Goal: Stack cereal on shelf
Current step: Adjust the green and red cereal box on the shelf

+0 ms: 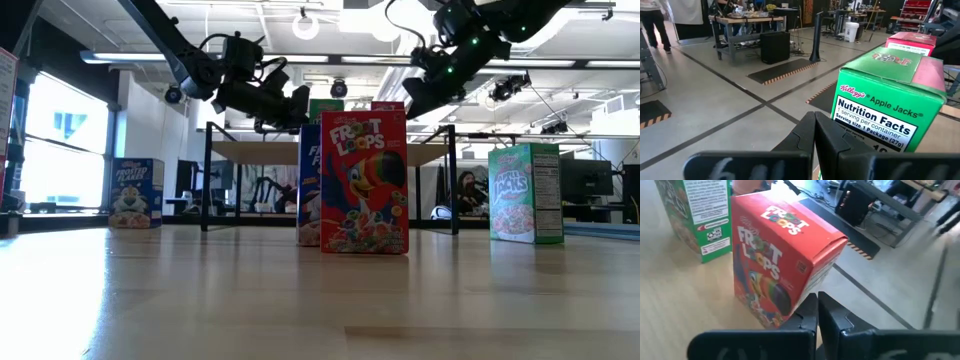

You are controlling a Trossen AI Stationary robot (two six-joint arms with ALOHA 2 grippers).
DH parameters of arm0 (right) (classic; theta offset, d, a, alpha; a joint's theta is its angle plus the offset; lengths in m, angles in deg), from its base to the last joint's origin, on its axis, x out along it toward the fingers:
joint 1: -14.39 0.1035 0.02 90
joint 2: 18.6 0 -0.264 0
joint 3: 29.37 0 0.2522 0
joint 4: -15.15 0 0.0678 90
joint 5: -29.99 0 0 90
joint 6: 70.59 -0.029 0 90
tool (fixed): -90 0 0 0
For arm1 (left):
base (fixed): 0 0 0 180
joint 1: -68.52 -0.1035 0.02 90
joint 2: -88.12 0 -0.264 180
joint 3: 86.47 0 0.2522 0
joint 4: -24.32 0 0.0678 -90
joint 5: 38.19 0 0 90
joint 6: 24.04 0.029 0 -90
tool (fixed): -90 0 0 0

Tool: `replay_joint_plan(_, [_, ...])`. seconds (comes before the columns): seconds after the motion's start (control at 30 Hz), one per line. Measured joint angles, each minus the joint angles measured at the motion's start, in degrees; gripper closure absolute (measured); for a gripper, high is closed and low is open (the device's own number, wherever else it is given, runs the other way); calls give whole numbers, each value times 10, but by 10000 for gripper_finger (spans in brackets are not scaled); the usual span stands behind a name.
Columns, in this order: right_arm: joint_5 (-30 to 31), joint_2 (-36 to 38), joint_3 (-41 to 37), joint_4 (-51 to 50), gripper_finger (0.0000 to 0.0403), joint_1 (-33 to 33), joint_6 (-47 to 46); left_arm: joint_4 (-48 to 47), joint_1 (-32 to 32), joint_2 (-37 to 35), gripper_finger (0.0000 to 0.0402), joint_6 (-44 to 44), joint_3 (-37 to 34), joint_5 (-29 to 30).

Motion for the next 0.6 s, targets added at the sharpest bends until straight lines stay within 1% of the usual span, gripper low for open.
replay_joint_plan(0.1, [-37, 0, 0, 0, 403, -10, -6, 4, 0, 0, 401, -8, 0, 0])
replay_joint_plan(0.2, [-56, 0, 0, 0, 403, -10, -8, 6, 4, 0, 401, -9, 0, 0])
replay_joint_plan(0.6, [-55, 4, -1, 0, 403, -8, 1, 12, 6, 0, 402, -8, 0, -1])
